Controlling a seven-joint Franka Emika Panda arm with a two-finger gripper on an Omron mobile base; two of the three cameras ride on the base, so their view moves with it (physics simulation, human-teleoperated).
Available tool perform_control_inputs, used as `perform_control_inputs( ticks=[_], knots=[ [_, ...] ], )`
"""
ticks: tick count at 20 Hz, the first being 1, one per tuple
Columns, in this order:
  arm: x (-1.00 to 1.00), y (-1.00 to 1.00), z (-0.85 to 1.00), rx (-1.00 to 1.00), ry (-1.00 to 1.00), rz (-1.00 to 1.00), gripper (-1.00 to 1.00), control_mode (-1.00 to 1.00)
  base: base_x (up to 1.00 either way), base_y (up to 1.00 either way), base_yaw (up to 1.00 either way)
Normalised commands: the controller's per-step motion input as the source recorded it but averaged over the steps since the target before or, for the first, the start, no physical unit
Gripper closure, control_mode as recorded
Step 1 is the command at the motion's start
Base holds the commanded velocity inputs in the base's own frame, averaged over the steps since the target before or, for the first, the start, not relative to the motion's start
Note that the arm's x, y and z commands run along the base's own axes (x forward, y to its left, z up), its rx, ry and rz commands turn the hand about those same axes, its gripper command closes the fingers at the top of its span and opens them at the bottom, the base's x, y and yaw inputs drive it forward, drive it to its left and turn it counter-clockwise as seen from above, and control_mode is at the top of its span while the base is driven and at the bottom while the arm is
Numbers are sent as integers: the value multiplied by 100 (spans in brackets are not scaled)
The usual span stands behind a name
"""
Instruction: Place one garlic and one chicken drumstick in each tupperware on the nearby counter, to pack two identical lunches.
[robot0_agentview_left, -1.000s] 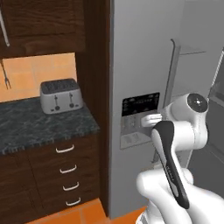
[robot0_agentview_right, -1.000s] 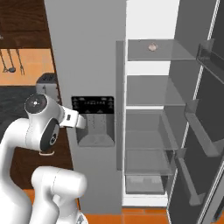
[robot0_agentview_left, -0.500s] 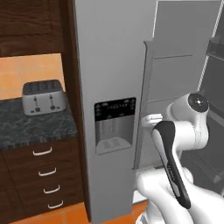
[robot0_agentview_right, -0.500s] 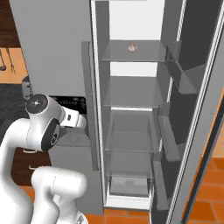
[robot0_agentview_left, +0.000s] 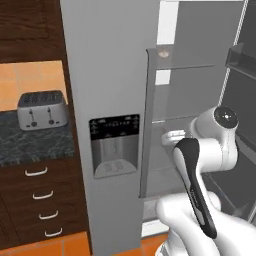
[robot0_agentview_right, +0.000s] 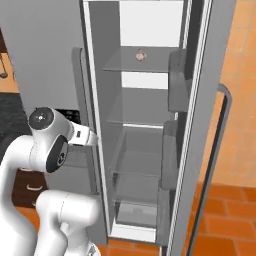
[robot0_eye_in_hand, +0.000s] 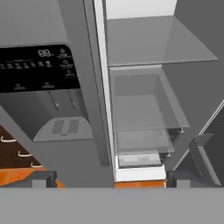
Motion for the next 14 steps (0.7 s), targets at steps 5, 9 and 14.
perform_control_inputs(
  ticks=[5,9,14],
  knots=[
    [0,0,0,0,0,0,-100,100,43,-48,19],
    [0,0,0,0,0,0,-100,100,45,-45,19],
    [0,0,0,0,0,0,-100,100,20,-45,14]
  ],
)
